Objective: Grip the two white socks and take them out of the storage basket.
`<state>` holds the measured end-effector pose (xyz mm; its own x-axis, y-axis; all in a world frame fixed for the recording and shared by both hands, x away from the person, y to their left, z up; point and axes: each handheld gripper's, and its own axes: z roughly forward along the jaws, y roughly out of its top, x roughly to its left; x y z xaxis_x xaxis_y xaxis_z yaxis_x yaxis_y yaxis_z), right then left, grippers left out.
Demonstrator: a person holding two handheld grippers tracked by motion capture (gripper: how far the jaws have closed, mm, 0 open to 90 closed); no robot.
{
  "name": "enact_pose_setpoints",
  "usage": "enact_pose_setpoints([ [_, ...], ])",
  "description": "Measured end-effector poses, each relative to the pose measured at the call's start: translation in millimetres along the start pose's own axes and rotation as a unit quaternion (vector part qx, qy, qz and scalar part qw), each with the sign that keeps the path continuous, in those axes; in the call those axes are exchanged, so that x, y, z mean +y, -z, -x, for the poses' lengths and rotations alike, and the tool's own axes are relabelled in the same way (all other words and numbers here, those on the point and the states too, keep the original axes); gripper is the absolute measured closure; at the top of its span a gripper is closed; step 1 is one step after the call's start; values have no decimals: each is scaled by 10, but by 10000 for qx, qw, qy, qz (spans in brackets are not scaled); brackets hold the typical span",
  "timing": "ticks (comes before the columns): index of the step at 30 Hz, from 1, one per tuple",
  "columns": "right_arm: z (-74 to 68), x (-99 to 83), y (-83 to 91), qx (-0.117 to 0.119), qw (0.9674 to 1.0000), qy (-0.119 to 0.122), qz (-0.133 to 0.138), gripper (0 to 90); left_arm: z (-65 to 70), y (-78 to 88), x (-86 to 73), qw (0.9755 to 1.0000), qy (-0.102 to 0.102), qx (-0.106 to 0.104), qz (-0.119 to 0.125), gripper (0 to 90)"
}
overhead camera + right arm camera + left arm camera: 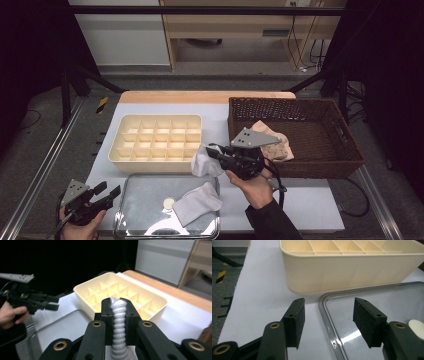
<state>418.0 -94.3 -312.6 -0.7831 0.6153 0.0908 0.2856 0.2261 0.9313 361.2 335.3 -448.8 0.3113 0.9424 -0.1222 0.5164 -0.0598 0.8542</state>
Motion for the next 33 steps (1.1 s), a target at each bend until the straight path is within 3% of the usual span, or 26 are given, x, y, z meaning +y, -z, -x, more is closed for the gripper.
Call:
enact_pose_setpoints([
  [7,-51,-262,-5,124,9997,-157,-155,822,65,92,157,9996,-103,-44,244,432],
  [17,39,-690,159,67,9981,-468,-402,822,285,218,363,9985,-347,-214,355,440],
  [25,214,-1112,270,-178,9929,-931,-712,821,503,191,420,9975,-519,-360,318,453],
  [33,418,-1496,271,-776,9843,-1107,-1136,818,743,62,419,9959,-778,-375,257,504],
])
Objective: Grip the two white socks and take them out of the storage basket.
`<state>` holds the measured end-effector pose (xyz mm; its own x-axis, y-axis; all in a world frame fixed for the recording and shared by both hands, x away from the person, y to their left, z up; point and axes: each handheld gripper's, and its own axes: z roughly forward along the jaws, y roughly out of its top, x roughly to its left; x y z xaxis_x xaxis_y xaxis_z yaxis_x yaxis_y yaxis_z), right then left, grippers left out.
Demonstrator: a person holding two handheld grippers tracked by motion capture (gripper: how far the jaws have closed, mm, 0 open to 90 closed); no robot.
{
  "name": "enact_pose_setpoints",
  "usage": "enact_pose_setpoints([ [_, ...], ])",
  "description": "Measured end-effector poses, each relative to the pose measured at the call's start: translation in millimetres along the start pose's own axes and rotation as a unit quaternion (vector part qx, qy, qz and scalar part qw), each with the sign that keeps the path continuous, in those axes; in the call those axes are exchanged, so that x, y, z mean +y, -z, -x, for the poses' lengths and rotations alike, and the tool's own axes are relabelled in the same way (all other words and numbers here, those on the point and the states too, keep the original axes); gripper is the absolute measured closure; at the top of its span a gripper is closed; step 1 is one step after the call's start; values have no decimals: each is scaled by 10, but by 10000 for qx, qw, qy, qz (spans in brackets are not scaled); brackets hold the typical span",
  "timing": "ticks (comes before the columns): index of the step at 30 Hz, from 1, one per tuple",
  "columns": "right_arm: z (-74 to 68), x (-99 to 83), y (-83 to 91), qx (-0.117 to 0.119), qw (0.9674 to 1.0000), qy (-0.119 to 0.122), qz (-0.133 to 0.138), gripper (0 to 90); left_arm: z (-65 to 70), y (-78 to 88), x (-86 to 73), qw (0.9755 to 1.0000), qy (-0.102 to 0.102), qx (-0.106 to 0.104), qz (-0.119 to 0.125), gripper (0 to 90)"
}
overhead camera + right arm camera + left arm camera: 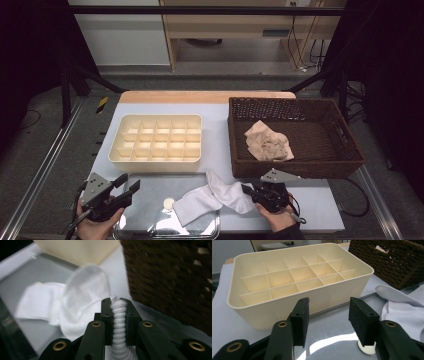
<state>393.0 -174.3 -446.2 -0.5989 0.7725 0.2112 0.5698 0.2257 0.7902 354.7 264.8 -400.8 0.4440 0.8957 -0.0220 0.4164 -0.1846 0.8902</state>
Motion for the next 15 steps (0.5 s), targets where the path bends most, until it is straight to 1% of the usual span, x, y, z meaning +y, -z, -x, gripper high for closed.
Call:
enact_pose_setpoints([
  [1,18,-23,-17,-47,10000,-16,-47,817,26,-22,-7,10000,-30,5,-16,515],
  [3,72,-74,-59,-160,9998,-42,-129,817,74,-80,-26,9999,-61,-53,-79,539],
  [5,109,-100,-87,-317,9993,-44,-201,815,100,-127,-42,9998,-123,-87,-156,567],
  [7,133,-107,-104,-400,9989,-62,-231,810,117,-187,-65,9994,-148,-153,-267,582],
  [9,143,-108,-123,-495,9984,-18,-269,800,130,-231,-85,9992,-211,-144,-318,587],
  [11,136,-106,-141,-596,9978,14,-281,794,142,-264,-99,9990,-219,-209,-334,590],
  [12,133,-100,-145,-614,9978,38,-266,795,154,-282,-109,9989,-255,-227,-324,591],
  [15,136,-82,-136,-603,9979,41,-240,785,192,-342,-142,9983,-236,-317,-433,577],
])
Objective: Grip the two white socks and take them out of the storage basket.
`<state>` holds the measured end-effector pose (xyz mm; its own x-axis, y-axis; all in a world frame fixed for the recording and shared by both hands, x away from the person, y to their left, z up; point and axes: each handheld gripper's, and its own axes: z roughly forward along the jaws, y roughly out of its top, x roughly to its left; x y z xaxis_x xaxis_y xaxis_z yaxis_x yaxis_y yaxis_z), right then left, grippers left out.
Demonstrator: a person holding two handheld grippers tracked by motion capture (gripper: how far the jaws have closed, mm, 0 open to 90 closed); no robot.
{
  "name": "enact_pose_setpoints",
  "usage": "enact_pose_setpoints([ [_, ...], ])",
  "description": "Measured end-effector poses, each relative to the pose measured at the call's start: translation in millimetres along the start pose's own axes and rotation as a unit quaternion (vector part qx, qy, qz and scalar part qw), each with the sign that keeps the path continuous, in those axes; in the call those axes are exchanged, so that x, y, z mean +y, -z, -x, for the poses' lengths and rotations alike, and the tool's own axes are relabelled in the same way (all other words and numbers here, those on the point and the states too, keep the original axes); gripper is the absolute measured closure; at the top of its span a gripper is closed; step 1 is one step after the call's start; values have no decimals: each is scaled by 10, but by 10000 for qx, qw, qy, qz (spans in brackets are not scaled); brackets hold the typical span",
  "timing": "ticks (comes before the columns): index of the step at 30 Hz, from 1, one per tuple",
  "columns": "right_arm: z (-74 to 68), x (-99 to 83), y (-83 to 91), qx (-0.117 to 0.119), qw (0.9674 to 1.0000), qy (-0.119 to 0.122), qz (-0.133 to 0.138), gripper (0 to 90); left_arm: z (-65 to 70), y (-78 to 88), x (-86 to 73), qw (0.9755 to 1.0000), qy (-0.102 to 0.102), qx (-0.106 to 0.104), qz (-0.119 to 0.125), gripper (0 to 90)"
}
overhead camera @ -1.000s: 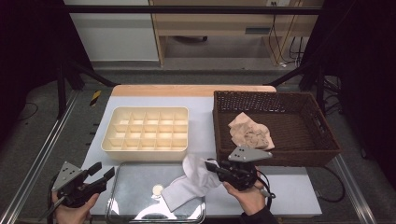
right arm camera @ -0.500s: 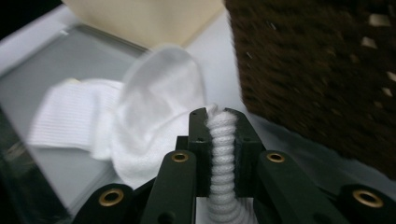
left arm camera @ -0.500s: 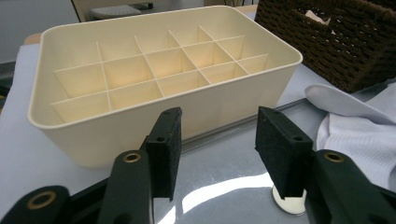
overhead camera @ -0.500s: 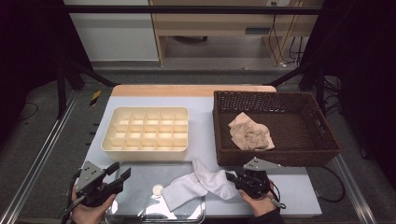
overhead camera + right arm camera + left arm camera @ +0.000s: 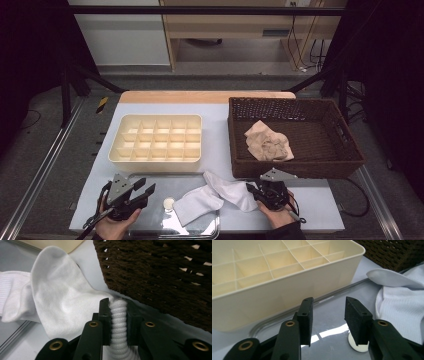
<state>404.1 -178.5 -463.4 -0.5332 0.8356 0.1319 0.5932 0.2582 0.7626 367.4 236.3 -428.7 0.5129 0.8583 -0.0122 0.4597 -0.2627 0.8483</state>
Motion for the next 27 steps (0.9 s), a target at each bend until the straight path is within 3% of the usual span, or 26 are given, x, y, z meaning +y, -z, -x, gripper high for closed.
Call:
enact_pose_setpoints([
  [4,0,13,10,-77,10000,-58,18,746,69,-85,-51,9999,10,-125,-114,561],
  [8,-18,50,42,-337,9994,-77,72,667,123,-152,-102,9995,-56,-188,-247,537],
  [16,21,109,171,-328,9981,-323,398,620,184,-197,-146,9981,12,-490,-381,533],
  [23,-121,154,141,-178,9989,-147,401,596,224,-200,-156,9965,95,-746,-365,540],
  [27,-258,201,92,-72,9992,146,359,596,237,-201,-162,9957,159,-827,-391,536],
])
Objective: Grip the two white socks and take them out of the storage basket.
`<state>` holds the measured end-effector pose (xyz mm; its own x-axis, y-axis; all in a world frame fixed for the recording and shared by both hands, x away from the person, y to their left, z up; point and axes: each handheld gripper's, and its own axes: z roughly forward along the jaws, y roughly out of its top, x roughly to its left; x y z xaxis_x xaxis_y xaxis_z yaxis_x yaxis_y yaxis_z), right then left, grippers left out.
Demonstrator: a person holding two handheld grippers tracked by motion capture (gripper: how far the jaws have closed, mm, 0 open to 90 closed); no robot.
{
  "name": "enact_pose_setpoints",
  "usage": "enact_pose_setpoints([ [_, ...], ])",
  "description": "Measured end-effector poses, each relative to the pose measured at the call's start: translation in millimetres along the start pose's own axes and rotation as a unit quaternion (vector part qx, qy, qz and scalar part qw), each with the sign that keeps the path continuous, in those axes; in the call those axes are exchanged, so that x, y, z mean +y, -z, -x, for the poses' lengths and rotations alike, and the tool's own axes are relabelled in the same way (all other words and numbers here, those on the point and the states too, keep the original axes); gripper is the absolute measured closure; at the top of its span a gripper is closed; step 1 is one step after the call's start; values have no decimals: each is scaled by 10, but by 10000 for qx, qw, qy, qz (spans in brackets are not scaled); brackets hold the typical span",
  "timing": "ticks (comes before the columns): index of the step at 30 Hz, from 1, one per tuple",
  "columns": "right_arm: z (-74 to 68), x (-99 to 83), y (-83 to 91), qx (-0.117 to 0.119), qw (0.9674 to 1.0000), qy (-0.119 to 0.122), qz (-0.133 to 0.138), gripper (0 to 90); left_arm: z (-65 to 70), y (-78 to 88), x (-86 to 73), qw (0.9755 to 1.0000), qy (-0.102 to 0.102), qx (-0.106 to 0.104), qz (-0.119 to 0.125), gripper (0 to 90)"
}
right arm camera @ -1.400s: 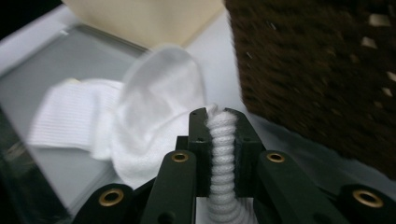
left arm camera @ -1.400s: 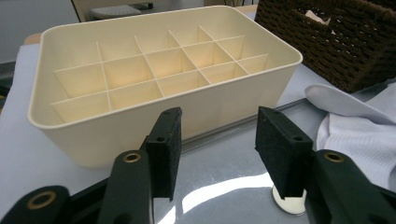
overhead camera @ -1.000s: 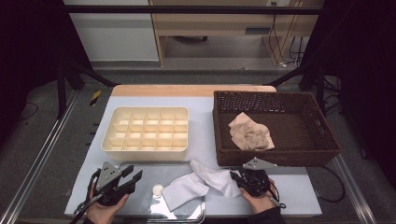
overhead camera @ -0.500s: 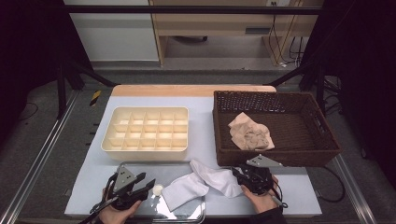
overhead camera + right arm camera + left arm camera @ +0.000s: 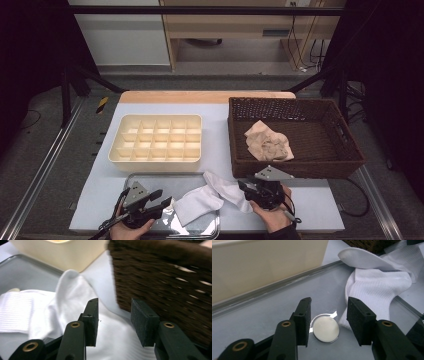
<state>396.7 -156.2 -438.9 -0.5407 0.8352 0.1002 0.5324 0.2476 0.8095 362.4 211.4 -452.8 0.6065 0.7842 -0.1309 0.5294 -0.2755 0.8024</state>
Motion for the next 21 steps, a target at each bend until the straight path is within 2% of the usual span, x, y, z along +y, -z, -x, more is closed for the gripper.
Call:
enact_pose_setpoints([
  [2,-79,23,-24,149,9998,91,5,618,2,-9,-3,9999,29,-106,-46,532],
  [6,-203,61,-74,235,9993,283,-18,632,35,-43,-18,9998,15,-182,-102,535],
  [12,-272,44,-185,430,9987,245,-155,644,96,-142,-51,9995,-115,-180,-232,581],
  [17,-313,-34,-346,405,9977,242,-482,624,138,-218,-71,9991,-200,-154,-328,619],
  [21,-295,-106,-450,227,9968,280,-719,636,159,-260,-85,9990,-183,-148,-375,662],
])
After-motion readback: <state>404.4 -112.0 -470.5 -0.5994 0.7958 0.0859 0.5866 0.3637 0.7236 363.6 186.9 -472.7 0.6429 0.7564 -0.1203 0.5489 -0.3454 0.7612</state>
